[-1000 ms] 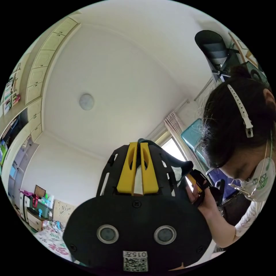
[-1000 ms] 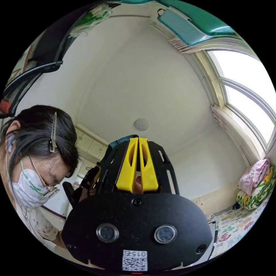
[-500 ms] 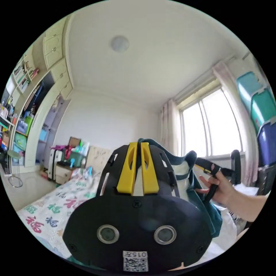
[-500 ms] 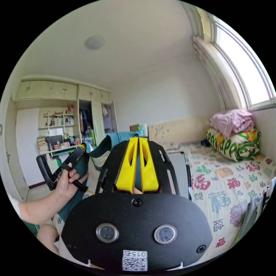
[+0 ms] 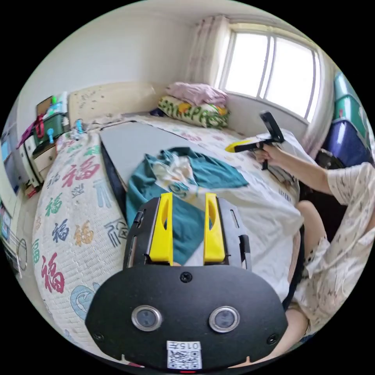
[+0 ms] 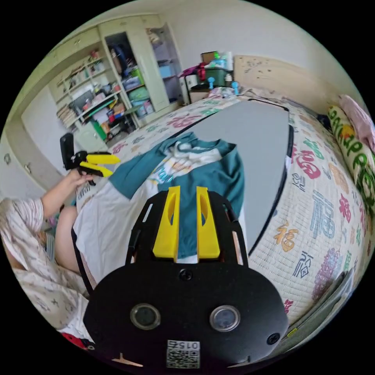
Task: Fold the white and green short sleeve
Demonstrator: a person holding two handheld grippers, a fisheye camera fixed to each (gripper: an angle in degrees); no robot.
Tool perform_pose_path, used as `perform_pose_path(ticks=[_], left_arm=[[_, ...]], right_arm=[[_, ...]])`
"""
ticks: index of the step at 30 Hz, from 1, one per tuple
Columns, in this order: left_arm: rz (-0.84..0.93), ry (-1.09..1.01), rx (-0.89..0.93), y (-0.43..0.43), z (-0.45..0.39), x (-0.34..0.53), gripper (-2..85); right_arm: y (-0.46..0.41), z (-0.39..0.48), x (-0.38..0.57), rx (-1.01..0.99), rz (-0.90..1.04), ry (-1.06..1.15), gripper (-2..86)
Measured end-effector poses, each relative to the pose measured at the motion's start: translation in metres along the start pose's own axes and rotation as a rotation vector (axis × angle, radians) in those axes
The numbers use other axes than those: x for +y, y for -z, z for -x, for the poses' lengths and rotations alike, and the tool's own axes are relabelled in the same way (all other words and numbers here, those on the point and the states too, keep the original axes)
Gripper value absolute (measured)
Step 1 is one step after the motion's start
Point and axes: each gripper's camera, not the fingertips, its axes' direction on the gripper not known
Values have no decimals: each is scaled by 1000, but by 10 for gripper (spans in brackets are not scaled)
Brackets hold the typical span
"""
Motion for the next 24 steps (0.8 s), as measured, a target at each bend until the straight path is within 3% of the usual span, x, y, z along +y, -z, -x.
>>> perform_pose_path(ticks=[4,14,18,21,24], left_arm=[[133,-184,-28,-3,-70,-2,111],[222,-153,-47,8,-115,-80,98],[203,-89,8,34,-117,-121,52],[152,6,113,59,-102,-154,10],[64,150,232,107,-55,-184,2]], right_arm=[[-40,68,20,44,79,166,67],[-117,98,-48,110,175,185,100],[-114,107,-70,140,207,223,98],[-101,101,-89,143,208,189,36],[-62,67,-115,33,192,85,18]])
